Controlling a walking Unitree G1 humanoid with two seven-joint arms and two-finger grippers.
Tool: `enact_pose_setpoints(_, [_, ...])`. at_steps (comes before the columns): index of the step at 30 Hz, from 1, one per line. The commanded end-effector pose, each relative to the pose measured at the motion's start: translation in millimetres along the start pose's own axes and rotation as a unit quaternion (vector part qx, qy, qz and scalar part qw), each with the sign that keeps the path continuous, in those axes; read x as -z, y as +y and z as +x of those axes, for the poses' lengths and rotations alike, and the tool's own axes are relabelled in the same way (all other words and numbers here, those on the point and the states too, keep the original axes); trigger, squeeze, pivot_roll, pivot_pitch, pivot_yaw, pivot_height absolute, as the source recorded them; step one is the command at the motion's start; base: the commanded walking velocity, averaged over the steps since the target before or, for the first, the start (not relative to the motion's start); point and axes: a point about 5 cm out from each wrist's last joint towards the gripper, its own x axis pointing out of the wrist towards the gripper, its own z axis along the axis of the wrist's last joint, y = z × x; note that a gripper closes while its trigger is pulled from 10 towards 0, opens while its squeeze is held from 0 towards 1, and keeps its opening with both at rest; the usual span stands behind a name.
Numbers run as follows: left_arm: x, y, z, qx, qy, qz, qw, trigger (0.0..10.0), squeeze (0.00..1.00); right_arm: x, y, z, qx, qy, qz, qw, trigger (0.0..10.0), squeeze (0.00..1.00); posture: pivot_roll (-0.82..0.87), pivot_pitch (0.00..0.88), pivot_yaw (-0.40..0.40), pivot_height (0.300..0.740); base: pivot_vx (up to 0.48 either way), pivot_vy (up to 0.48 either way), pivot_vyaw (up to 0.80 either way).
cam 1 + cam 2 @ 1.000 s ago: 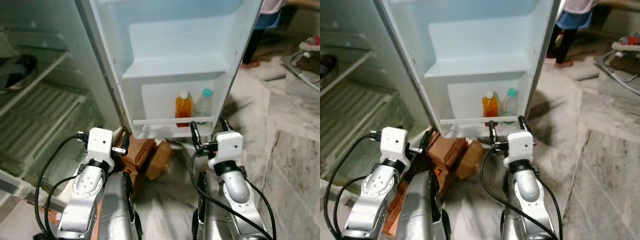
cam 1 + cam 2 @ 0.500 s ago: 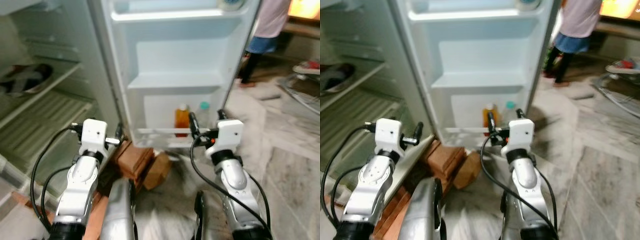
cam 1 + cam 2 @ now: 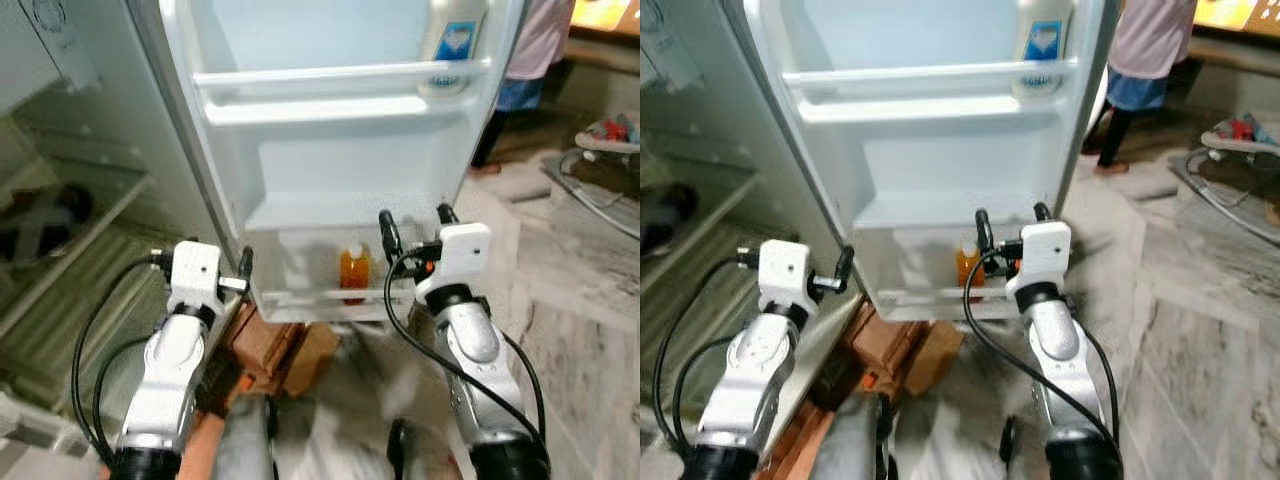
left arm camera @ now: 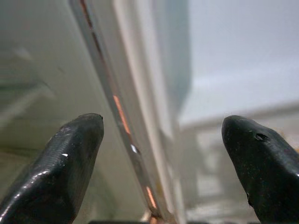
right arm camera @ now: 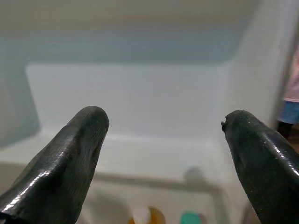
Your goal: Restocking fridge
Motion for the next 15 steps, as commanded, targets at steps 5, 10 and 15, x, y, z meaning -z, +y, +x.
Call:
enact_pose_setpoints(5, [-10.6,0.6,4.2,-0.009,-0.021,-0.005,1.000,10.0,0.00,-1.5,-9.6,-4.1,0.023,0.004,-0.001,1.000,10.0,0.00,0.05,0.000,0.029,0.740,0.000,0.000,0.00])
enact_pose_setpoints(10, [-10.7,-0.8,2.5,-0.006,-0.019,-0.007,1.000,10.0,0.00,3.8,-15.5,-17.7,0.037,0.026,0.004,0.999,10.0,0.00,0.05,0.000,0.031,0.740,0.000,0.000,0.00])
enact_pose_setpoints(15, [-7.0,-2.5,-1.3,0.001,-0.011,-0.008,1.000,10.0,0.00,18.7,-18.9,-42.4,0.050,0.080,0.011,0.995,10.0,0.00,0.04,0.000,0.030,0.740,0.000,0.000,0.00])
